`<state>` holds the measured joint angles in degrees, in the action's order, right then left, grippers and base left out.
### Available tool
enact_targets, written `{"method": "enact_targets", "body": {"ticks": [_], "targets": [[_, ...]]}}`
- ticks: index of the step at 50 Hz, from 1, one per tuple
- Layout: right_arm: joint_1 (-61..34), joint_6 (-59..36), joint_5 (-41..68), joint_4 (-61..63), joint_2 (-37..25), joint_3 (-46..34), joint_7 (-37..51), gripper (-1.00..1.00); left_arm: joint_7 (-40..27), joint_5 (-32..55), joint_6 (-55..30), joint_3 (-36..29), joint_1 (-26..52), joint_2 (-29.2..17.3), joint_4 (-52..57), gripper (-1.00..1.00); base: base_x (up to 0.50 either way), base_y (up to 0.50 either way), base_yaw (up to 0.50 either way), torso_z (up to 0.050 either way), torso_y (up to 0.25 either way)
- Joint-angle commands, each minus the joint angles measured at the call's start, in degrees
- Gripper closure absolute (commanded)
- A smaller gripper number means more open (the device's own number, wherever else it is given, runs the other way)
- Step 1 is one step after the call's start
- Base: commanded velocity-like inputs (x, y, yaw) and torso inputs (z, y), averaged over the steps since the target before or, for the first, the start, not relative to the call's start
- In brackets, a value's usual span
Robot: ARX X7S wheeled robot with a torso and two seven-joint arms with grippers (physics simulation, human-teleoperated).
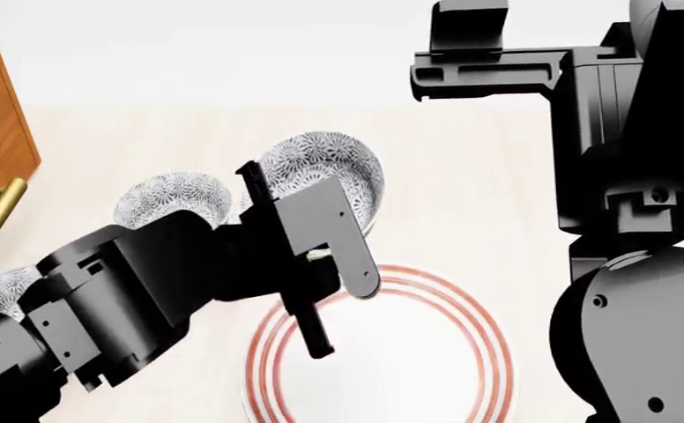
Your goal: Put the bowl at the front on the plate.
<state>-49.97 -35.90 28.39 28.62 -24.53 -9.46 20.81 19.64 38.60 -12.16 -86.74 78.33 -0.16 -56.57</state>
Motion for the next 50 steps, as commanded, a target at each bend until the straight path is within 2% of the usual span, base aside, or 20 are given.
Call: {"method": "enact_targets", "body": {"ticks": [1,27,50], "targets": [[0.18,0.63,-0.12,-0.47,-0.05,0.08,0.07,-1.0,2.01,-0.22,-2.54,-1.26,0.98,0.15,1.68,1.0,0.0,0.0,0.0,0.0,0.0],[1.13,1.38,-0.54,-0.55,-0.55,0.03,0.59,-1.0,6.2,0.56,-5.14,-1.24,0.87,0.15,6.94,1.0,0.0,0.0,0.0,0.0,0.0],[2.18,2.32,-0.39,-0.65,-0.76,0.45,0.9,-1.0,7.18,0.52,-6.55,-1.44,-0.46,0.15,9.59,1.0,0.0,0.0,0.0,0.0,0.0]]}}
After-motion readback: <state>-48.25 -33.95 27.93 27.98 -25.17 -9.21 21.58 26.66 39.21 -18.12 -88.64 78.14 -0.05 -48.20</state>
